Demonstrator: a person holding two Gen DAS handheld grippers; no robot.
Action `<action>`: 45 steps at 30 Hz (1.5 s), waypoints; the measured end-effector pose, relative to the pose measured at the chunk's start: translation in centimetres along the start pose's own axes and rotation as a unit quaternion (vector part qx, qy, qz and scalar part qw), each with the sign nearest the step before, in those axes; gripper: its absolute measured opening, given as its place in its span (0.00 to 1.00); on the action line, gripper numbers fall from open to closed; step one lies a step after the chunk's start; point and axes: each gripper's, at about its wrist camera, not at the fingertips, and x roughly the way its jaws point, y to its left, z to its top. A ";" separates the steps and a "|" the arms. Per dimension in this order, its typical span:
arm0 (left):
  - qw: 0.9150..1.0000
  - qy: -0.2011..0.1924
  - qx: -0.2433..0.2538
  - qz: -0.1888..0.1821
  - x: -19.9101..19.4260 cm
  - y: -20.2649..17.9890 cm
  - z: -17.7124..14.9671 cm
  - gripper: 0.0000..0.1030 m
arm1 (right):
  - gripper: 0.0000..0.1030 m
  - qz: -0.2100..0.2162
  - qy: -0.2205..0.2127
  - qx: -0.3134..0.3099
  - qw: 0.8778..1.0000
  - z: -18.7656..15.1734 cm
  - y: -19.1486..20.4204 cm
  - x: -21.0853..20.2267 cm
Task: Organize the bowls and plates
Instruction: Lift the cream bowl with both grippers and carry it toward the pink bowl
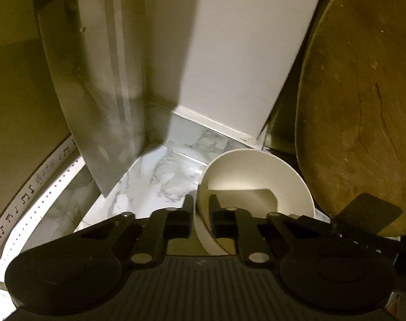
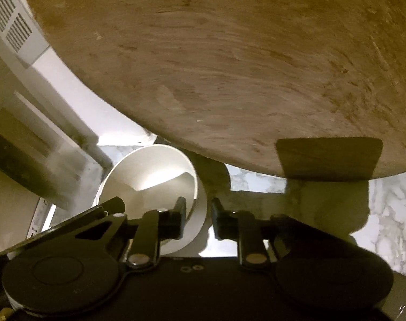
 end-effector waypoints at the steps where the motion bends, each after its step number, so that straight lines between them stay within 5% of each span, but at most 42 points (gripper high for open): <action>1: 1.000 0.001 0.001 0.001 -0.1 -0.1 -0.1 0.09 | 0.09 0.001 0.000 -0.001 1.000 0.0 0.1 0.0; 17: 1.000 0.027 0.010 -0.006 -3.5 0.3 -2.6 0.09 | 0.08 -0.007 0.015 -0.032 0.999 -2.3 0.9 -2.3; 45: 1.000 0.006 0.018 -0.013 -18.1 3.4 -8.3 0.09 | 0.09 0.019 0.002 -0.074 0.997 -9.6 4.4 -13.5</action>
